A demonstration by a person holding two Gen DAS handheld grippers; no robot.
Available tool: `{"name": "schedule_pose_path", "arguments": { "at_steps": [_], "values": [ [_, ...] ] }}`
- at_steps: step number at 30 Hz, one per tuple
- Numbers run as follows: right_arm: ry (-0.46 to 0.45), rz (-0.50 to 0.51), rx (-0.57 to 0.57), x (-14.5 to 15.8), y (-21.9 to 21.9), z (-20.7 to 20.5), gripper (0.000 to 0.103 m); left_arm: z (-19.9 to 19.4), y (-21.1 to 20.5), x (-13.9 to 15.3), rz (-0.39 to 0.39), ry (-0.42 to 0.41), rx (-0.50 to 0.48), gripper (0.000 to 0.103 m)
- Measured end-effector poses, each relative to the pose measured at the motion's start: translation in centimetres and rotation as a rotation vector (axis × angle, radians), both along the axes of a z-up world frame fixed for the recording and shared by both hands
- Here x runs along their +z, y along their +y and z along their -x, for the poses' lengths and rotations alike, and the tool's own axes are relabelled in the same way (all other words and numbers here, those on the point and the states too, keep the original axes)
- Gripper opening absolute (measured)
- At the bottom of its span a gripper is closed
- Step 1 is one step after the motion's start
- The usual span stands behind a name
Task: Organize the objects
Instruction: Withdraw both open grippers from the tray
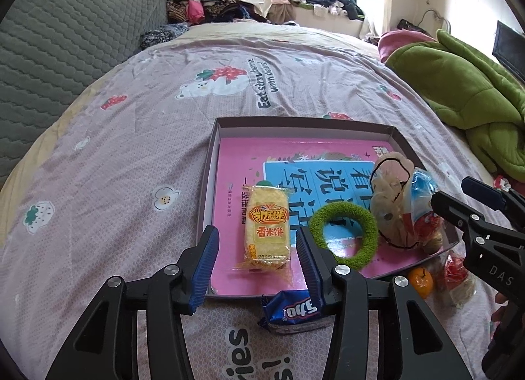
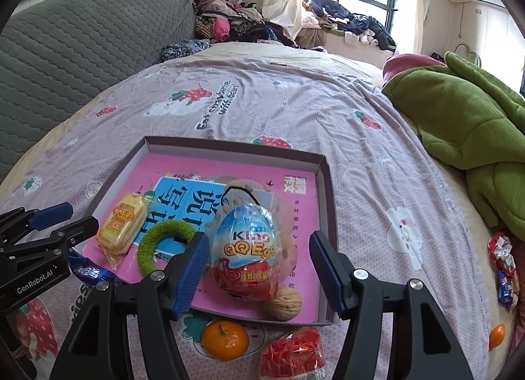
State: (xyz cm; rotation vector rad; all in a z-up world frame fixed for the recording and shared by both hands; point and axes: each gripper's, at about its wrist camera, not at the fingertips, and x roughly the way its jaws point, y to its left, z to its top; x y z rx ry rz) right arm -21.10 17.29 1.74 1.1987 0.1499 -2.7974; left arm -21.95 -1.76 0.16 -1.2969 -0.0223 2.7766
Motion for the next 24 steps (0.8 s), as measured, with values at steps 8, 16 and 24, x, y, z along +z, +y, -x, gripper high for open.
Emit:
{"name": "schedule_pose_path", "arguments": {
  "at_steps": [8,16,24],
  "values": [
    [0.036,0.002,0.009,2.2,0.1,-1.3,0.063,-1.2,0.5,1.9,0.002,0.033,-0.009,0.062],
    [0.077,0.009,0.007,4.4,0.6,-3.0,0.065,-2.4,1.0,3.6,-0.001,0.055,-0.015,0.066],
    [0.109,0.013,0.007,6.2,1.1,-4.8,0.066,-4.1,1.6,5.1,0.001,0.078,-0.026,0.067]
  ]
}}
